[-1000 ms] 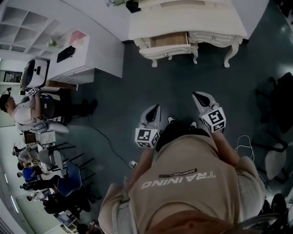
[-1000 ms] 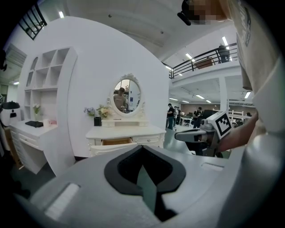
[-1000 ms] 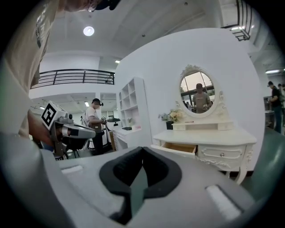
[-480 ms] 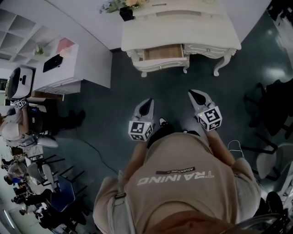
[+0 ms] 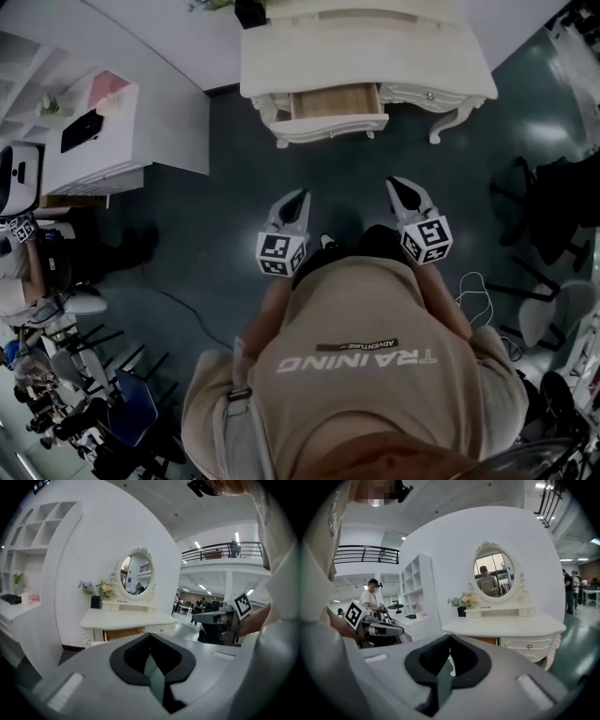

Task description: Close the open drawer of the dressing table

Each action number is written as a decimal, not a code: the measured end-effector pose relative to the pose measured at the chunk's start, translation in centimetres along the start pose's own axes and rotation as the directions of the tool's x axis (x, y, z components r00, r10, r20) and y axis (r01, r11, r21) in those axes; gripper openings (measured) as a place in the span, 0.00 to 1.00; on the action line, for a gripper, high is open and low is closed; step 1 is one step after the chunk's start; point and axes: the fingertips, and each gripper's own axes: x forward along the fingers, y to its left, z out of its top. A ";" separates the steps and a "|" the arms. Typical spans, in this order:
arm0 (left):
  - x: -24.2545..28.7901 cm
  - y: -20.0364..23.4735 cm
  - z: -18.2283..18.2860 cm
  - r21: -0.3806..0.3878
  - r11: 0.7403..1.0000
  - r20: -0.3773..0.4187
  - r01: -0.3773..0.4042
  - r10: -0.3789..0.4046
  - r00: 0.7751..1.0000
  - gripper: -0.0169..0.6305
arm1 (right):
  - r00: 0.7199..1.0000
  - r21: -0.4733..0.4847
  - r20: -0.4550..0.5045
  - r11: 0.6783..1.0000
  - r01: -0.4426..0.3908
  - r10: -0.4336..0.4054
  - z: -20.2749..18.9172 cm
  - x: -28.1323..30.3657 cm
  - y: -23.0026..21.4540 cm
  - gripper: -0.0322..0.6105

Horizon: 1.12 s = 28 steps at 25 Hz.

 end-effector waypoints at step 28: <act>22.2 12.5 7.4 -0.042 0.990 -0.128 -0.136 0.129 0.983 0.04 | 0.954 -0.127 -0.146 0.952 -0.279 0.260 4.4 24.9 -14.7 0.06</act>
